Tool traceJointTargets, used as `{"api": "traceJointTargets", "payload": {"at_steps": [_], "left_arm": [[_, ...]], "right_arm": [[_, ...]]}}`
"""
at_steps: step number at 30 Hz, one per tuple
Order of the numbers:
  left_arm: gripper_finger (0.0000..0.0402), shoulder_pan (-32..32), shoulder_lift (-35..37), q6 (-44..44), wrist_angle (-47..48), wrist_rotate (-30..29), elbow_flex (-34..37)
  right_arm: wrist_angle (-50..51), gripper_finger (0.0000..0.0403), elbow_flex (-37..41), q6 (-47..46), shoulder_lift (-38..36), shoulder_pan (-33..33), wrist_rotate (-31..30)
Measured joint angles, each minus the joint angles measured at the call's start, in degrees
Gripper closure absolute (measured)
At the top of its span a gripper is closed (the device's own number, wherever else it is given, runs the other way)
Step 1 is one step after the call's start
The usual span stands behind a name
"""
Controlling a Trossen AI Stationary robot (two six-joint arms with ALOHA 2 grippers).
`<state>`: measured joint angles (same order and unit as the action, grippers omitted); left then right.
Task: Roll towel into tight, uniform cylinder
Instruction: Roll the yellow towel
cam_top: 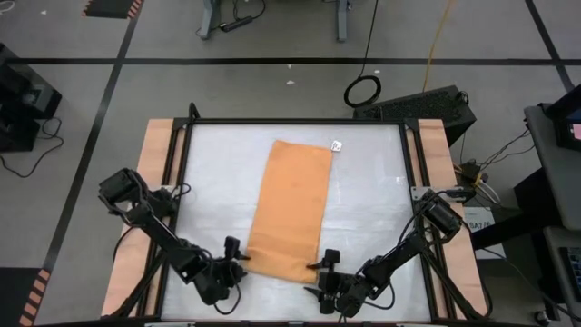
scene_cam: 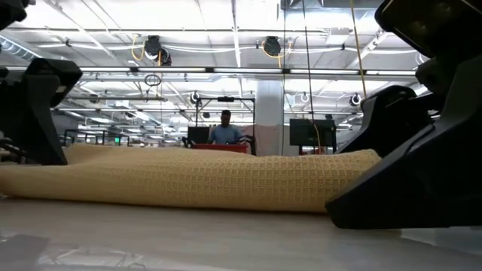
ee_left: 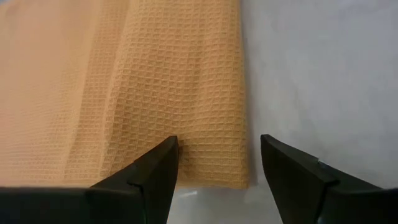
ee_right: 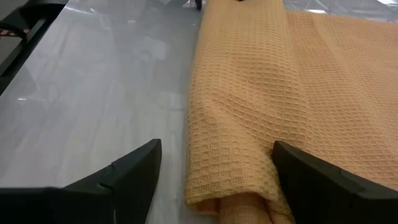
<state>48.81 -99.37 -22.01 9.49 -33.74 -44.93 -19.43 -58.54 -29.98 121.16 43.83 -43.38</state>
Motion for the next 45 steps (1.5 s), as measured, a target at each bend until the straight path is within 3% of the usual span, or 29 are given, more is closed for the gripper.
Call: {"api": "traceJointTargets", "payload": {"at_steps": [5, 9, 16, 21, 30, 39, 42, 45], "left_arm": [[0.0184, -1.4, 0.0, -0.1, -0.2, 1.4, 0.0], [0.0235, -2.3, 0.0, -0.2, -0.2, 2.4, 0.0], [0.0345, -4.2, 0.0, -1.8, 0.0, 4.2, 0.0], [0.0389, -4.8, 0.0, -3.2, -0.2, 5.8, 0.0], [0.0386, -4.9, 0.0, -4.7, -0.4, 6.2, 0.0], [0.0384, -5.0, 0.0, -5.2, -0.4, 6.5, 0.1], [0.0384, -5.0, 0.0, -6.1, -0.5, 6.5, 0.1], [0.0384, -5.0, 0.0, -6.2, -0.5, 6.5, 0.1]], "right_arm": [[-0.1, 0.0106, 0.0, 0.7, 0.0, 0.0, 0.0], [-2.0, 0.0116, 0.1, 3.8, 0.1, 0.2, -0.2], [-4.8, 0.0202, 0.2, 8.2, 0.2, 1.3, -2.4], [-5.4, 0.0249, 0.1, 8.4, 0.2, 1.3, -2.7], [-5.5, 0.0244, -1.4, 10.0, 0.2, 2.0, -4.4], [2.0, 0.0168, -5.7, 12.3, 0.0, 3.6, -7.5], [2.7, 0.0174, -5.7, 11.4, 0.0, 3.6, -7.4], [4.3, 0.0207, -5.7, 9.0, 0.0, 3.1, -6.8]]}}
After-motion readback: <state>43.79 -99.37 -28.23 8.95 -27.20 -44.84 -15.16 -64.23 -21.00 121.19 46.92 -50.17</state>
